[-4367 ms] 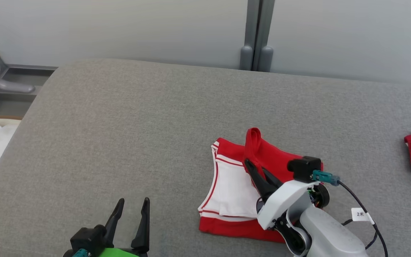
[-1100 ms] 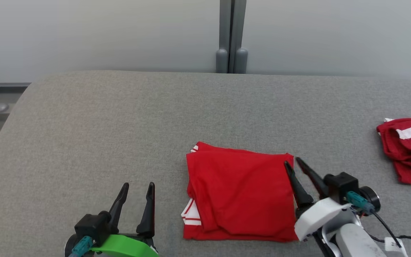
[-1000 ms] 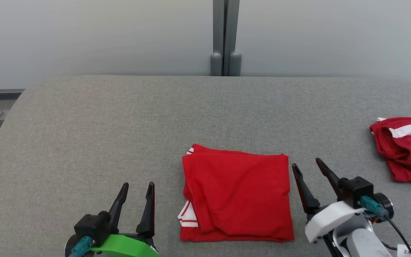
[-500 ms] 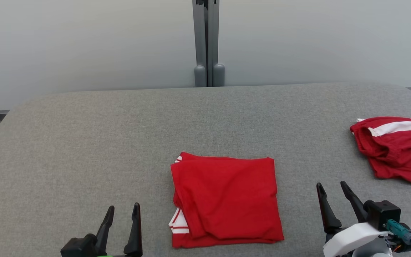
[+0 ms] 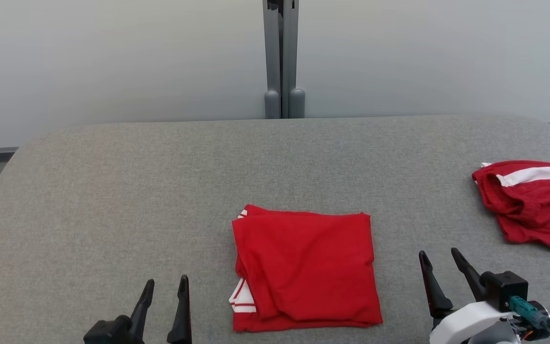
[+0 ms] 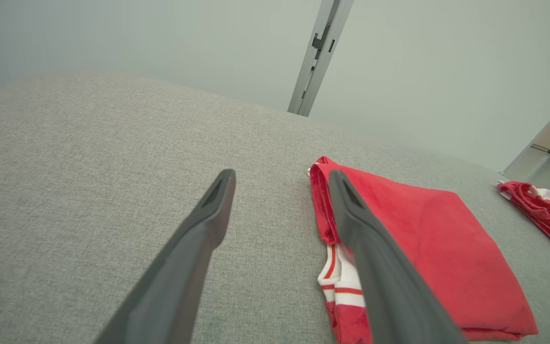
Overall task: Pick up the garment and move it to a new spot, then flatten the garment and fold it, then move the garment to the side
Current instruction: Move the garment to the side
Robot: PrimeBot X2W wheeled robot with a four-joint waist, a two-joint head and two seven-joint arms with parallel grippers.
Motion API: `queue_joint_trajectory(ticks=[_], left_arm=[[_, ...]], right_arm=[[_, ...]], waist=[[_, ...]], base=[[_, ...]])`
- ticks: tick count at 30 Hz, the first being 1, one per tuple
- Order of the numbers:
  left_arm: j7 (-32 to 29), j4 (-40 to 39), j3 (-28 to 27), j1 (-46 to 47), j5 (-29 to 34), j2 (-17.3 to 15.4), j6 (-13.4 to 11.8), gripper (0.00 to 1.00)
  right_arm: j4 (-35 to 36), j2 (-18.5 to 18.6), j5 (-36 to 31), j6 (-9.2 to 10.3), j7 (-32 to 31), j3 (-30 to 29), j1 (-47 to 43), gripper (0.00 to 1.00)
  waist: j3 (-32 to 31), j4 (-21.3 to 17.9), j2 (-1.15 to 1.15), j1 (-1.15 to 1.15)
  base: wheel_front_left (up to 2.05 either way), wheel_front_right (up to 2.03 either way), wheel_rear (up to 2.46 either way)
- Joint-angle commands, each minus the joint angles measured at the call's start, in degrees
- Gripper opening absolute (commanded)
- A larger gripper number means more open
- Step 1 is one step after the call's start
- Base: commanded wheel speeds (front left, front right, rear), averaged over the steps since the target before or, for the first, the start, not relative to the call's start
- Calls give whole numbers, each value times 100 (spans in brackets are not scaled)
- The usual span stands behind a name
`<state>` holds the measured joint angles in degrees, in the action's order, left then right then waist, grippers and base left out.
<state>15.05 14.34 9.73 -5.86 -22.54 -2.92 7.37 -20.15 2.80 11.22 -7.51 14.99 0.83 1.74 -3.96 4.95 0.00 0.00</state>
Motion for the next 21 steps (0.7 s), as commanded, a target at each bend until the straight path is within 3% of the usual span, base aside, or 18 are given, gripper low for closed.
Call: queue_joint_trajectory(ticks=[1, 6, 12, 21], left_arm=[[14, 14, 16, -60, 66, 0, 19, 100], [14, 43, 72, 13, 60, 0, 19, 100], [14, 75, 139, 68, 43, -2, 19, 100], [14, 116, 195, 118, -22, -2, 19, 100]], right_arm=[[-58, 21, -78, 6, 26, 23, 87, 100], [-372, 23, -247, 6, -107, 165, 462, 100], [-800, 22, -362, 6, -772, 236, 959, 100], [-1834, 22, -57, 6, -1428, 375, 1367, 100]], waist=[[-4, 22, 0, 0], [1, 117, 0, 0], [59, 360, 0, 0], [227, 870, 0, 0]], base=[[0, 0, 0], [0, 0, 0], [0, 0, 0], [0, 0, 0]])
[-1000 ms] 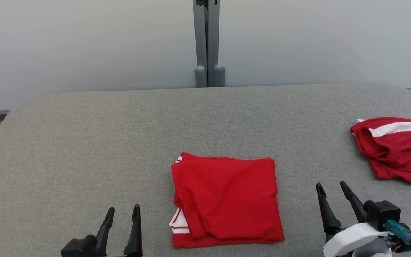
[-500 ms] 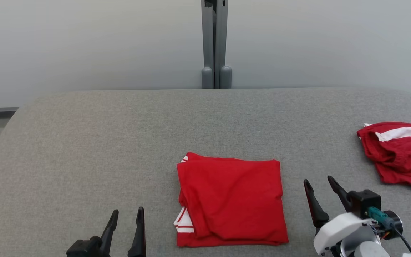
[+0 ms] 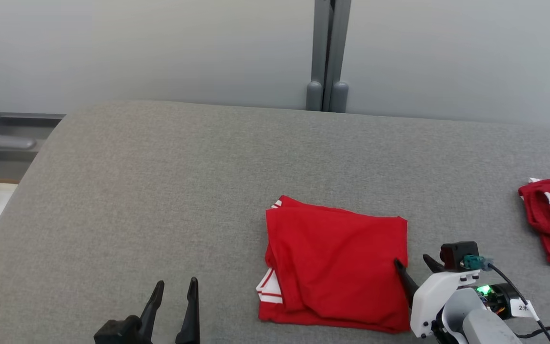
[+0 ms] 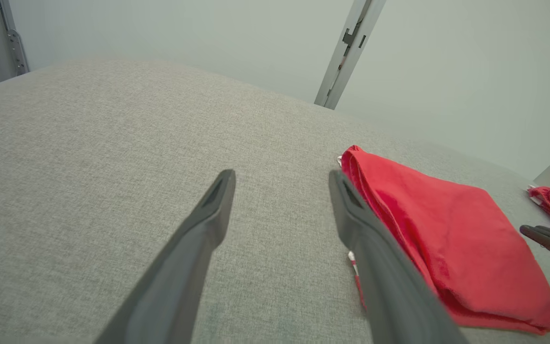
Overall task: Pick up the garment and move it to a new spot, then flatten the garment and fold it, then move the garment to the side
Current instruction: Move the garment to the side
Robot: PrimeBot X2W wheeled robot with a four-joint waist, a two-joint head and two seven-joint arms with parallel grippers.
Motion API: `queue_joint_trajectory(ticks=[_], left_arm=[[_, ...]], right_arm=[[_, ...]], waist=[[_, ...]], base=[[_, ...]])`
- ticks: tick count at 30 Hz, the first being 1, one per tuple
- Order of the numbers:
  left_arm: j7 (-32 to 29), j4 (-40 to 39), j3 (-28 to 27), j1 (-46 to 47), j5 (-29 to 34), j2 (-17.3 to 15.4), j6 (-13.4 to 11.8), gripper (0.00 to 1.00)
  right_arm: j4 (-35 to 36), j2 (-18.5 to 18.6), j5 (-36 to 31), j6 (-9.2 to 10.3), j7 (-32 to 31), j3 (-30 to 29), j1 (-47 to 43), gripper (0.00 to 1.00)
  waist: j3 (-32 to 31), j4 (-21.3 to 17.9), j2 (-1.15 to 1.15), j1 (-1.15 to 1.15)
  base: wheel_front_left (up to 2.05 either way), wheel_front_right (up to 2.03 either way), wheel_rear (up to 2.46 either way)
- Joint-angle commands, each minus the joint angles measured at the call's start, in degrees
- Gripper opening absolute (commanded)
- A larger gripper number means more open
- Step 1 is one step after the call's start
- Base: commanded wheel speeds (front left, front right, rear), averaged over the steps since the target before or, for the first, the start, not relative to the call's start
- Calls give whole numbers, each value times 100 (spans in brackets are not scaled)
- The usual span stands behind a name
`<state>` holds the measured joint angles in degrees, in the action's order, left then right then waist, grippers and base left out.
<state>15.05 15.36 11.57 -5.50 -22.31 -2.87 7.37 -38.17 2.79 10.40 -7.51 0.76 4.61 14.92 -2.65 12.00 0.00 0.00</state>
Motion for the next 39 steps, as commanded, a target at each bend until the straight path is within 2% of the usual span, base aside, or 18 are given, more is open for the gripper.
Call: queue_joint_trajectory(ticks=[1, 9, 11, 13, 14, 20, 21, 24, 39], left_arm=[[14, 17, 6, 86, -50, -7, 19, 100], [15, -16, -20, 103, -83, -7, 19, 100], [14, -30, -48, 97, -89, -7, 19, 100], [14, -40, -53, 110, -86, -7, 19, 100], [15, -43, -53, 125, -91, -7, 19, 100], [14, -82, 0, 177, -137, -6, 15, 100], [14, -115, 38, 195, -167, -6, 6, 100], [14, -136, 84, 191, -208, -7, -10, 100], [14, -393, 384, 482, -438, -8, -103, 100]], right_arm=[[-138, 25, 56, 6, -20, -8, 81, 100], [-934, 22, 355, 6, -98, 230, 368, 100], [-1062, 17, 436, 6, -109, 317, 464, 44], [-1156, 14, 475, 5, -86, 426, 600, 11], [-1185, 14, 492, 5, -70, 471, 666, 0], [-1222, 30, 370, 6, 5, 536, 1161, 0], [-1124, 58, 173, 7, -94, 460, 1397, 0], [-907, 162, 57, 7, -263, 441, 1561, 0], [1290, 1230, 373, 7, -2078, 1090, 1931, 0]], waist=[[115, 212, 0, 0], [239, 385, 0, 0], [261, 366, 0, 0], [288, 328, 0, 0], [299, 305, 0, 0], [341, 28, 0, 0], [337, -184, 0, 0], [308, -413, 0, 0], [508, -1862, 0, 0]], base=[[0, 0, 0], [0, 0, 0], [0, 0, 0], [0, 0, 0], [0, 0, 0], [0, 0, 0], [0, 0, 0], [0, 0, 0], [0, 0, 0]])
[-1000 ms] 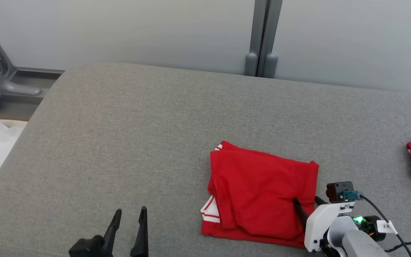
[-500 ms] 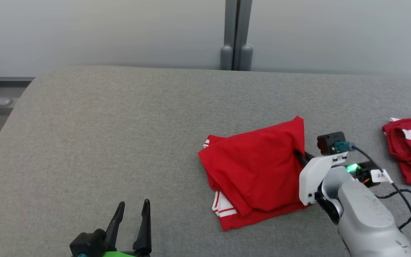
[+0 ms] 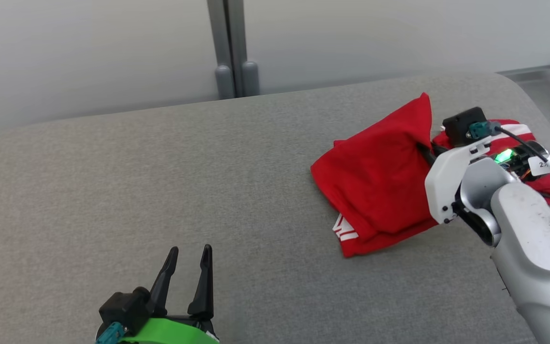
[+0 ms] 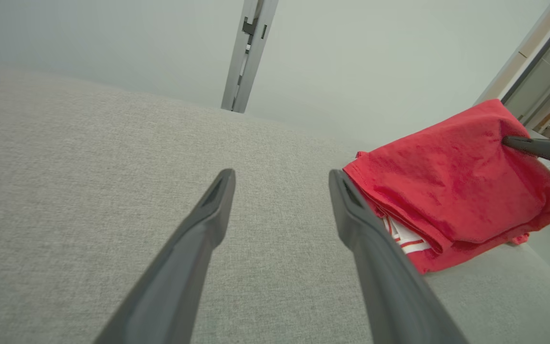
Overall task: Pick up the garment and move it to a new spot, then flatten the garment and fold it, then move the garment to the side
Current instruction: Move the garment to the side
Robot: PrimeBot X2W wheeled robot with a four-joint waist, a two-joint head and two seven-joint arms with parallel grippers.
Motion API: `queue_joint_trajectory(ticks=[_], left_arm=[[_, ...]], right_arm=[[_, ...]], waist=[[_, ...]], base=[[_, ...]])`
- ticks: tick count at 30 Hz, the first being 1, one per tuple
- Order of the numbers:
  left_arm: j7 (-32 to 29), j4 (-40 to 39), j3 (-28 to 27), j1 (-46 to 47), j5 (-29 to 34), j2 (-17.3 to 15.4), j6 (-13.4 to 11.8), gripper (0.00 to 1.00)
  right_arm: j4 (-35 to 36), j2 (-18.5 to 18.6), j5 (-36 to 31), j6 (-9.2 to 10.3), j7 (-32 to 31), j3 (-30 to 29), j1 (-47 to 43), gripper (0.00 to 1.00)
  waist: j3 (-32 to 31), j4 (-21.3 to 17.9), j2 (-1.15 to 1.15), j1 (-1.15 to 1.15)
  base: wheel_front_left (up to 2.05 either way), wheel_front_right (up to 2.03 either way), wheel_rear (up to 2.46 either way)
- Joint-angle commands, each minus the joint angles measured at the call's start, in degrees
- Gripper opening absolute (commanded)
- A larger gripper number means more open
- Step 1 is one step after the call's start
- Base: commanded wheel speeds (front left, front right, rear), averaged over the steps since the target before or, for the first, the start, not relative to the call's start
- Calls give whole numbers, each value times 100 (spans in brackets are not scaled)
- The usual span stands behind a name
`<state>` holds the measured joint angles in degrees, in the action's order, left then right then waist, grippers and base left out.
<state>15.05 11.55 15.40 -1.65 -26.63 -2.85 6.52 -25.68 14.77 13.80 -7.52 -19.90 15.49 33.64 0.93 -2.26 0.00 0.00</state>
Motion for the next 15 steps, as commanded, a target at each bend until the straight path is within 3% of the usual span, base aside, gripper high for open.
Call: queue_joint_trajectory(ticks=[1, 7, 15], left_arm=[[14, -29, 30, 137, -4, -10, -20, 100], [14, -88, 81, 342, 89, -11, -7, 100], [14, -81, 63, 581, 280, -15, 44, 100]], right_arm=[[168, 102, 70, 8, -127, 25, 79, 0], [568, 467, 130, 8, -517, -44, 203, 0], [395, 720, 55, 8, -466, -224, 568, 0]], waist=[[192, -515, 0, 0], [452, -830, 0, 0], [867, -944, 0, 0]], base=[[0, 0, 0], [0, 0, 0], [0, 0, 0]])
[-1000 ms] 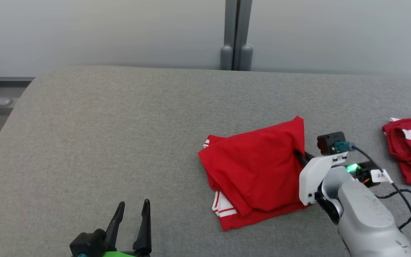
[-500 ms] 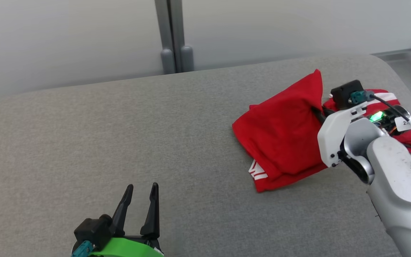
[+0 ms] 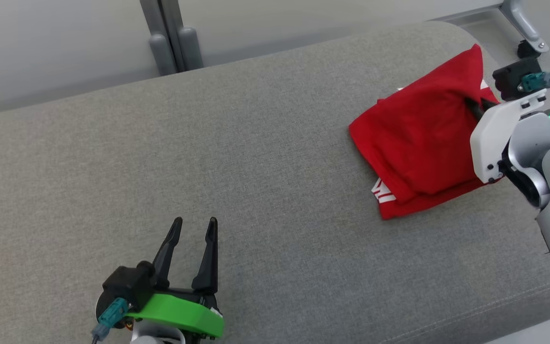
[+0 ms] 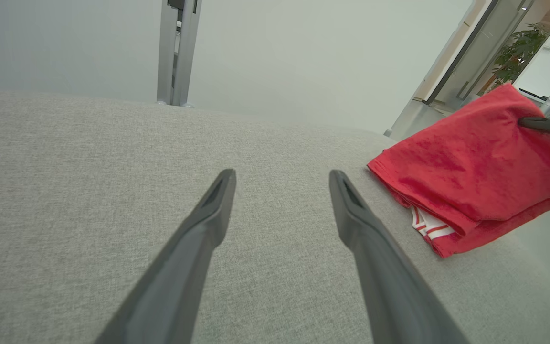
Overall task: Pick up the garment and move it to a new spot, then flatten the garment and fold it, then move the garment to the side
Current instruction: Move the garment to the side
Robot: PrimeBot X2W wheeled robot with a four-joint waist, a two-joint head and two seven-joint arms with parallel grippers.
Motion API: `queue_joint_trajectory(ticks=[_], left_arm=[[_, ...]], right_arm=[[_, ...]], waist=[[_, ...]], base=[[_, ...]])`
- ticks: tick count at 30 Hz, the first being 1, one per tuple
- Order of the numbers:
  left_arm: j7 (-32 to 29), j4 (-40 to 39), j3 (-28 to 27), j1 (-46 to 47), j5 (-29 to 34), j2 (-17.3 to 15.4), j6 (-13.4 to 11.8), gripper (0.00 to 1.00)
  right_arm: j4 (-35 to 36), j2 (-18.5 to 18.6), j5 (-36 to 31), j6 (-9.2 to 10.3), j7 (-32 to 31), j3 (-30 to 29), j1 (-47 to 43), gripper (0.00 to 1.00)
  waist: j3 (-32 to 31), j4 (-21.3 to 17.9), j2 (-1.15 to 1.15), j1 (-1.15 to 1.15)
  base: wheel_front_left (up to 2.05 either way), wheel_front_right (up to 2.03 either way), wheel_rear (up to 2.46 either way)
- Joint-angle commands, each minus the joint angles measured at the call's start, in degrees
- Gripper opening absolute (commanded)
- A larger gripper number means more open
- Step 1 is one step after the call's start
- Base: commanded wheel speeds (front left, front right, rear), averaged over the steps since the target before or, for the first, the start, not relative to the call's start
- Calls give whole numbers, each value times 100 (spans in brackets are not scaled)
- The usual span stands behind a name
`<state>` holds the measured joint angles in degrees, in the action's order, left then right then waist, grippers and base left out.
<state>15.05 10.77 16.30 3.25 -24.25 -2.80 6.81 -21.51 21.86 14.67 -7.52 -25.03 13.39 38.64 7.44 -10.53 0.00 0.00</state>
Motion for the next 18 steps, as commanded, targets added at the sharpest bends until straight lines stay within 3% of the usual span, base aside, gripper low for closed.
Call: queue_joint_trajectory(ticks=[1, 17, 18], left_arm=[[14, -3, -29, 119, 65, -20, 24, 100], [14, 106, 41, 524, 490, -32, 74, 100], [14, 109, 53, 541, 503, -47, 75, 100]], right_arm=[[-68, 8, -32, 8, 70, -24, 126, 0], [-1743, 202, -473, 9, 1284, -1056, 981, 0], [-1874, 170, -554, 9, 1394, -1153, 977, 30]], waist=[[265, -118, 0, 0], [1067, 128, 0, 0], [1098, 145, 0, 0]], base=[[0, 0, 0], [0, 0, 0], [0, 0, 0]])
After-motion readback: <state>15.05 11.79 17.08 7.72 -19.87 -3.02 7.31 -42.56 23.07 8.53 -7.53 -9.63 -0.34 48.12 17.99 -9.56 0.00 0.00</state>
